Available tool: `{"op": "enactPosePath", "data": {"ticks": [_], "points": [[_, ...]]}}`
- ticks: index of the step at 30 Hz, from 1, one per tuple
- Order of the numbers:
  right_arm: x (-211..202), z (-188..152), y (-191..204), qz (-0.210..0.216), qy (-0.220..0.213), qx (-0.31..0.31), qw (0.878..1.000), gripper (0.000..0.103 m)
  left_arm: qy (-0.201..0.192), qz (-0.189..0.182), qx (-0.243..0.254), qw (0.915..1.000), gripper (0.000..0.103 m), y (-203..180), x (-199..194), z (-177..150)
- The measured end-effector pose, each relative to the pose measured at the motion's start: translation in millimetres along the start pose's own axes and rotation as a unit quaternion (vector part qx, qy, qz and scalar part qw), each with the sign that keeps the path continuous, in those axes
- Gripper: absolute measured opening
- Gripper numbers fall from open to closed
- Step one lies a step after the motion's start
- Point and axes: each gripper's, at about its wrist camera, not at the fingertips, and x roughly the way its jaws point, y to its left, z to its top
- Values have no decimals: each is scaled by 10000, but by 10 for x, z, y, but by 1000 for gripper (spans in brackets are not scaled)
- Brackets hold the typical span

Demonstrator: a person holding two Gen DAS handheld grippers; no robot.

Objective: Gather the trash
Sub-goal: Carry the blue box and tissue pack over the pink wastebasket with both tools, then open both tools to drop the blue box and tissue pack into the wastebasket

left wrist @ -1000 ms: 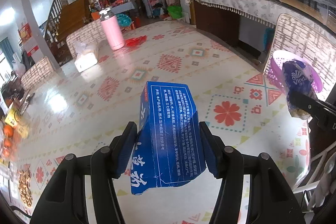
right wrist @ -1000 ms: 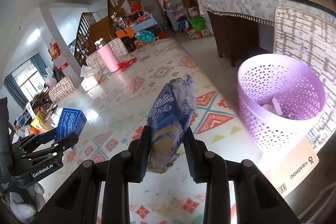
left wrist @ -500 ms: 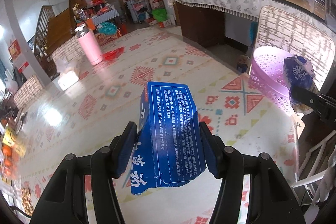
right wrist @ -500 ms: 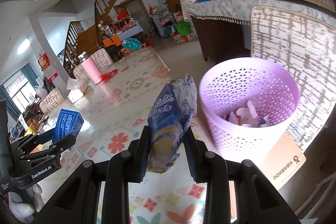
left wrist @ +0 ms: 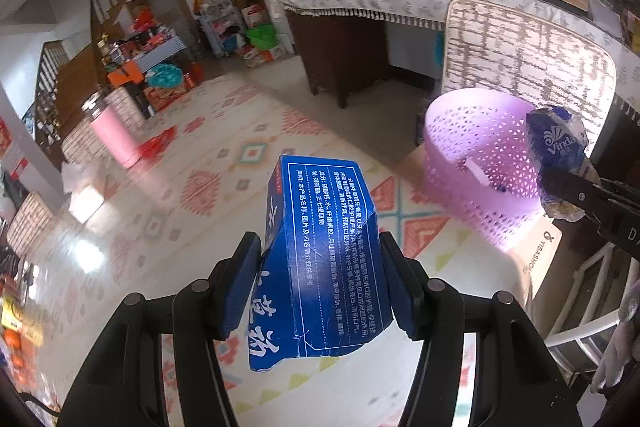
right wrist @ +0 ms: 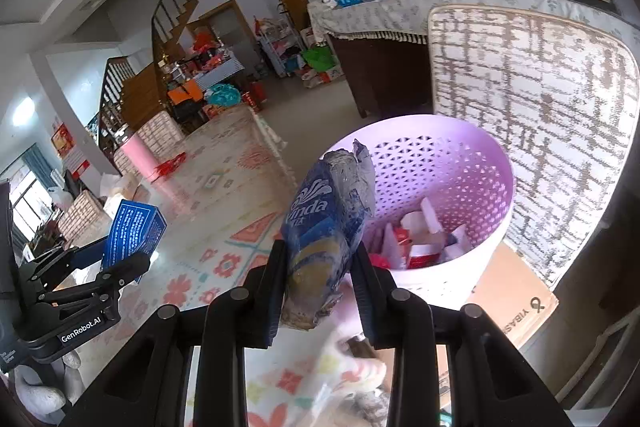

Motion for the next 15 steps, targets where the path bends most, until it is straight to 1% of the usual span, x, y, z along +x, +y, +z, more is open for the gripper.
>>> {"op": "enactPosePath", "data": {"ticks": [4, 8, 11, 15], "points": [[30, 69, -131, -52, -8, 93, 9999, 35, -29, -94, 84, 9999, 59, -125, 97, 189], [66, 129, -261, -101, -22, 192, 9998, 35, -4, -302, 158, 9994, 59, -248, 210, 422], [88, 190, -337, -157, -39, 234, 9996, 36, 4, -525, 145, 9985, 59, -331, 272, 603], [86, 256, -429, -249, -112, 271, 9993, 36, 4, -722, 230, 9971, 59, -475, 355, 786]]}}
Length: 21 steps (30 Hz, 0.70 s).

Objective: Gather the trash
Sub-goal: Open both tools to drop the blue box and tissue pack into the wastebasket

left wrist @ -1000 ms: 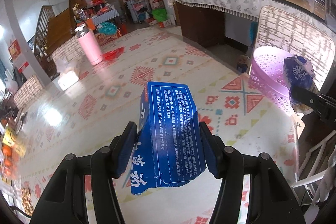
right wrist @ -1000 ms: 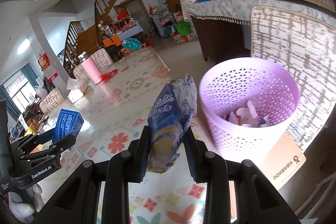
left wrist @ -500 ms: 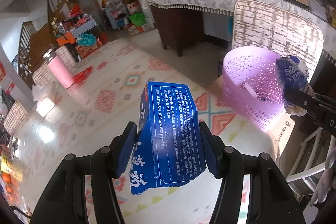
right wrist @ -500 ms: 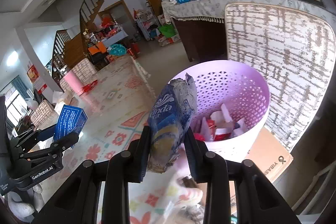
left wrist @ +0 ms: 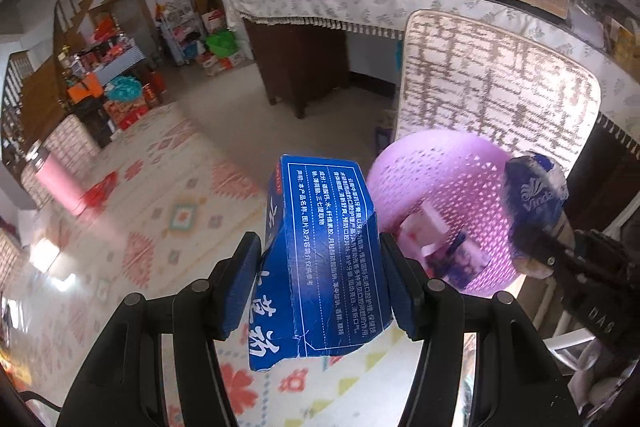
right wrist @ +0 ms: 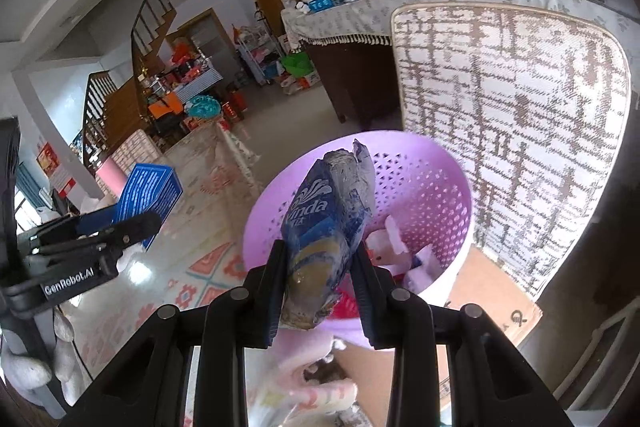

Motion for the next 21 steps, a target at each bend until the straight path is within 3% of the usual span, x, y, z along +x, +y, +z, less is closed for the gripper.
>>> {"op": "enactPosePath", "data": {"ticks": [5, 10, 12, 15, 21], "points": [[82, 146, -89, -97, -40, 28, 9999, 36, 46, -290, -13, 9996, 59, -138, 173, 230], [211, 275, -137, -244, -119, -67, 9996, 41, 25, -895, -206, 9958, 64, -242, 311, 454], [273, 312, -182, -386, -73, -54, 9992, 47, 31, -888, -218, 9958, 74, -269, 318, 474], [270, 316, -225, -325, -82, 74, 9994, 58, -29, -951, -215, 9952, 75, -265, 271, 432], [192, 175, -215, -286, -55, 172, 9994, 60, -79, -896, -392, 9952, 75, -80, 138, 245]]}}
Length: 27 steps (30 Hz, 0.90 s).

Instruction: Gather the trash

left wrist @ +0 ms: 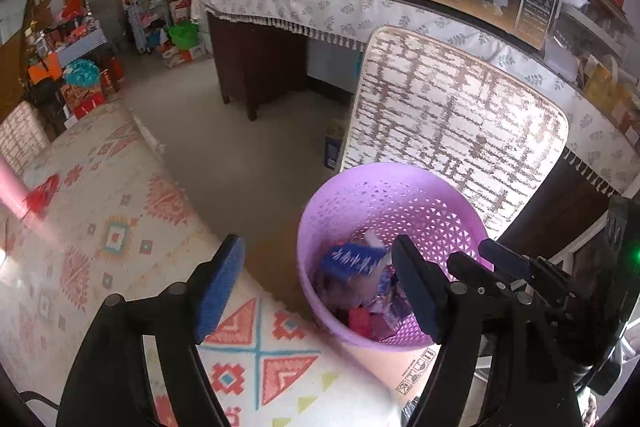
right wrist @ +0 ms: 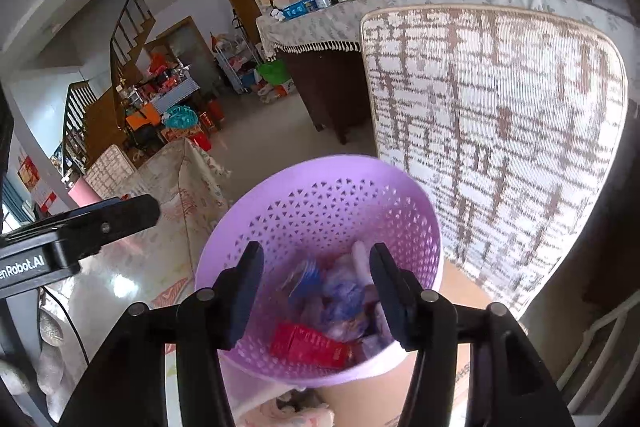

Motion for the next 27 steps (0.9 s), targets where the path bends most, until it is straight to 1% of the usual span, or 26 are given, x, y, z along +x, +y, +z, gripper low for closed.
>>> {"op": "enactPosePath", "data": {"ticks": [3, 9, 13, 15, 17, 18, 20, 23, 25, 27], "points": [[-51, -86, 47, 25, 13, 32, 10000, 60, -205, 178, -44, 9996, 75, 81, -189, -114], [-162, -257, 179, 148, 31, 107, 9998, 70, -594, 539, -131, 9967, 78, 225, -592, -377], [-252, -385, 299, 227, 44, 109, 9997, 71, -906, 787, -206, 9926, 84, 308, -892, -580], [-306, -446, 375, 230, 33, 71, 9997, 72, -1117, 943, -260, 9889, 86, 347, -1069, -695], [-376, -504, 444, 207, -9, 20, 9998, 74, -1359, 1120, -295, 9839, 89, 382, -1251, -813], [-407, -531, 473, 189, -40, -2, 9998, 76, -1474, 1212, -309, 9811, 93, 391, -1331, -855], [-481, -595, 538, 130, -109, -68, 9998, 77, -1749, 1406, -351, 9739, 97, 415, -1514, -953], [-580, -688, 636, 4, -204, -207, 9996, 78, -2158, 1727, -461, 9599, 103, 468, -1804, -1118], [-644, -769, 704, -68, -267, -295, 9992, 80, -2290, 1876, -577, 9534, 103, 519, -1945, -1216], [-708, -852, 767, -123, -332, -358, 9987, 81, -2339, 1969, -705, 9495, 103, 580, -2055, -1326]]}}
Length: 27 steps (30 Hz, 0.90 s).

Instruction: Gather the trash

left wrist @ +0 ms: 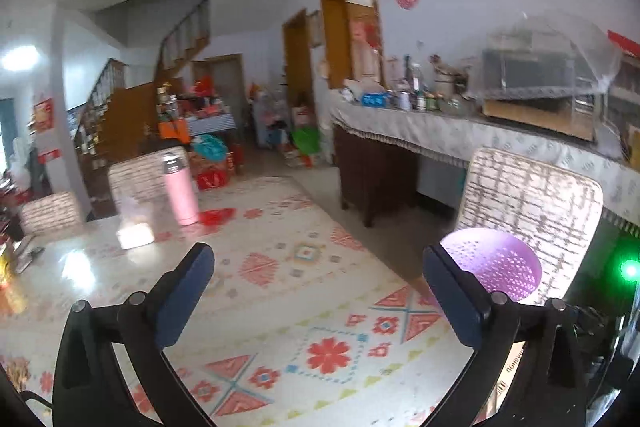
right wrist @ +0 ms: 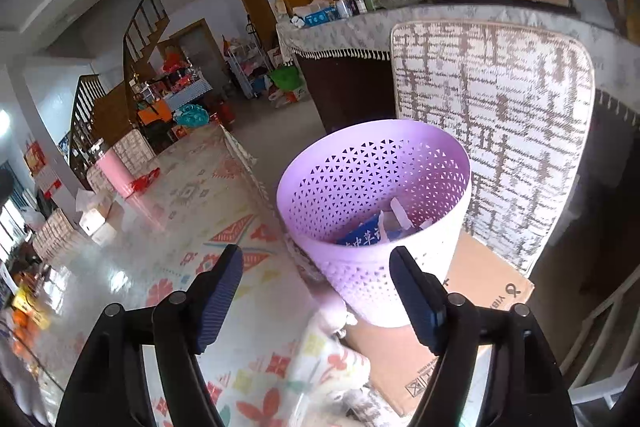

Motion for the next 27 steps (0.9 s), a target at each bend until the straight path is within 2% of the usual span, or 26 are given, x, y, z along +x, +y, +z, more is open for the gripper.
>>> {"op": "enactPosePath", "data": {"ticks": [4, 8, 10, 12, 19, 22, 27], "points": [[-117, -109, 133, -168, -117, -211, 9996, 83, -76, 68, -288, 9995, 103, 240, -170, -148], [-266, -245, 250, -490, -446, -465, 9967, 88, -127, 171, -476, 9986, 103, 367, -282, -349], [-336, -315, 273, -660, -658, -550, 9941, 94, -89, 159, -482, 9987, 103, 397, -308, -419], [-375, -379, 273, -740, -758, -566, 9928, 95, 61, 122, -500, 9987, 103, 427, -298, -488], [-265, -531, 201, -563, -107, -290, 9979, 95, 681, -84, -512, 9963, 103, 388, -140, -740], [-257, -557, 185, -599, 4, -331, 9977, 95, 908, -59, -384, 9951, 103, 284, -67, -828], [-319, -572, 132, -734, -39, -376, 9966, 95, 1071, -122, -160, 9940, 103, 131, -19, -916]]}}
